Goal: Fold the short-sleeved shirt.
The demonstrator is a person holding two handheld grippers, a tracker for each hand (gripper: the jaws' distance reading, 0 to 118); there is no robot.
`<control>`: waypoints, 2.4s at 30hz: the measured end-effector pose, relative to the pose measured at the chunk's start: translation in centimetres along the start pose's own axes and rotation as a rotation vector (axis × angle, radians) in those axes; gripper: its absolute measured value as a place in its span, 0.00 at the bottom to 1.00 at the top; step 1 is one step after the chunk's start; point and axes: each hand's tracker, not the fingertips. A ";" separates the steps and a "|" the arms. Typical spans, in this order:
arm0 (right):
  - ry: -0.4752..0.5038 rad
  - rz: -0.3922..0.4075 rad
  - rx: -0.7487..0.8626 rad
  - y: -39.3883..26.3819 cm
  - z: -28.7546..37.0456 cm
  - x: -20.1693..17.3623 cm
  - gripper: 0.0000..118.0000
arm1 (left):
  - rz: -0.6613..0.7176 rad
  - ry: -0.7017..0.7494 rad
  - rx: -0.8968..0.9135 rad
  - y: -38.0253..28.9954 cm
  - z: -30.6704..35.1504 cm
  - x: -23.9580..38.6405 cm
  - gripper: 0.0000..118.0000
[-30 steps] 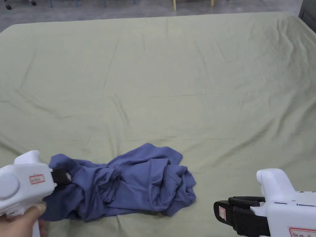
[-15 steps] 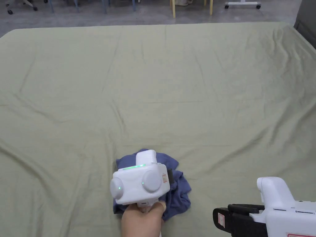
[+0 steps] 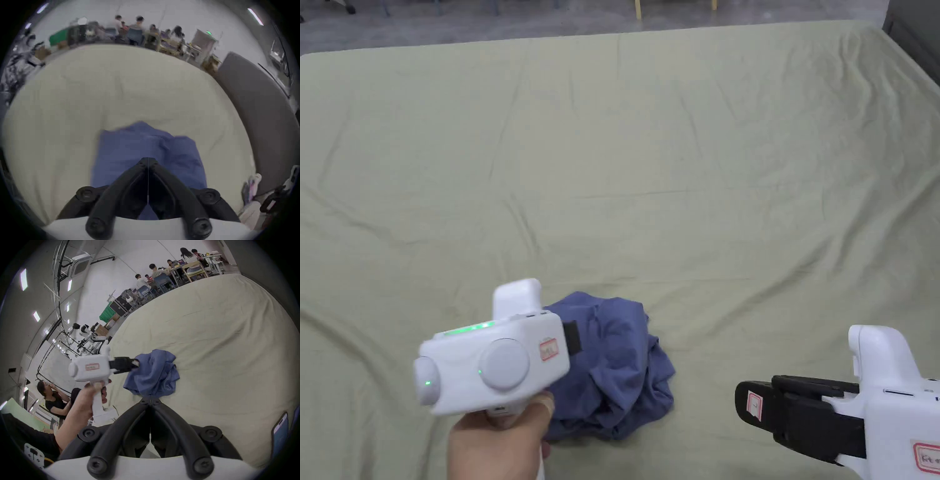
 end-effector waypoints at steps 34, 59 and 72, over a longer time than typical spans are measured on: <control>0.081 -0.277 -0.281 3.2 -21.6 9.1 0.02 | 0.260 -0.148 0.034 -3.5 9.0 -11.3 0.00; -0.236 0.057 -0.276 2.6 -22.1 2.5 0.02 | -0.075 0.067 -0.083 -0.2 -0.6 -1.9 0.32; -0.418 0.167 -0.086 3.8 -19.1 -4.6 0.02 | -0.002 -0.047 -0.106 1.6 1.6 -5.9 0.27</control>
